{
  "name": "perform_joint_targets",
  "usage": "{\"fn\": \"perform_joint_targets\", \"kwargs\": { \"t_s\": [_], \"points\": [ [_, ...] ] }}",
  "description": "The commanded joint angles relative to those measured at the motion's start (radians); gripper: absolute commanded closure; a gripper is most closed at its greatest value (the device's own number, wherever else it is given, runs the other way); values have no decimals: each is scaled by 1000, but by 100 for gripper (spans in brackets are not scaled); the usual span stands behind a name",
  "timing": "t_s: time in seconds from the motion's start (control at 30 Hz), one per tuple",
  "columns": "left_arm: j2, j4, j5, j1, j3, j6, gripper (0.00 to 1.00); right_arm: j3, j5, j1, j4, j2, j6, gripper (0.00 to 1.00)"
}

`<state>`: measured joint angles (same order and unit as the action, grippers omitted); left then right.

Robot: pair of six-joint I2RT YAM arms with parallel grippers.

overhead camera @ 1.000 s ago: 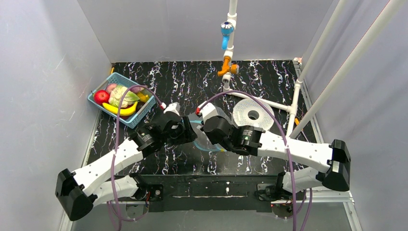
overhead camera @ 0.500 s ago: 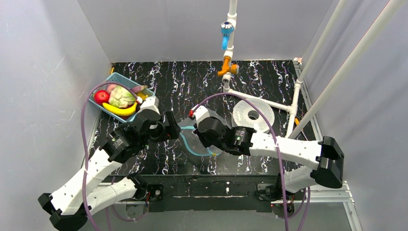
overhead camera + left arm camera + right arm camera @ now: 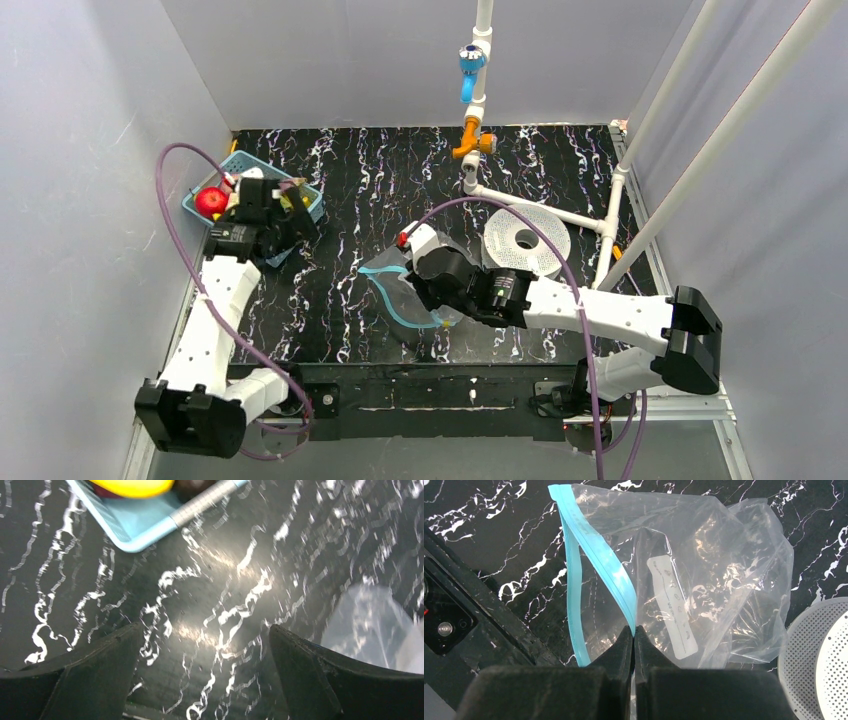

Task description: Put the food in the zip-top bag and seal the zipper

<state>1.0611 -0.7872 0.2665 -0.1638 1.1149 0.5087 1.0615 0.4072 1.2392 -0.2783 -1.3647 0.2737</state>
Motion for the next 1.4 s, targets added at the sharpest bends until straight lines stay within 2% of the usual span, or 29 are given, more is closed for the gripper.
{"fn": "perform_joint_targets", "kwargs": {
  "t_s": [0.0, 0.1, 0.27, 0.37, 0.53, 0.67, 0.87, 1.03, 1.17, 1.37],
  "points": [
    [67, 124, -23, 155, 56, -52, 2, -16, 1, 2, 74, 43, -7, 99],
    [122, 234, 3, 260, 38, 0, 2, -24, -15, 3, 84, 54, -6, 99],
    [196, 445, 61, 360, -38, 105, 2, -35, -21, 3, 90, 73, -7, 99],
    [249, 513, 62, 414, -49, 118, 6, -46, -16, 4, 98, 86, -11, 99],
    [325, 573, 45, 485, -48, 76, 30, -62, -10, 9, 112, 99, -17, 99],
    [362, 636, 41, 507, -75, 51, 41, -65, 11, 17, 119, 102, -27, 99],
    [425, 711, 40, 515, -92, 10, 43, -69, 12, 22, 124, 99, -30, 99],
    [479, 689, 30, 515, -55, 1, 48, -72, 16, 29, 131, 99, -34, 99],
    [487, 708, 56, 516, -61, -32, 57, -77, 24, 36, 137, 98, -37, 99],
    [499, 735, 74, 516, -78, -43, 57, -80, 41, 46, 142, 91, -45, 99]
  ]
}}
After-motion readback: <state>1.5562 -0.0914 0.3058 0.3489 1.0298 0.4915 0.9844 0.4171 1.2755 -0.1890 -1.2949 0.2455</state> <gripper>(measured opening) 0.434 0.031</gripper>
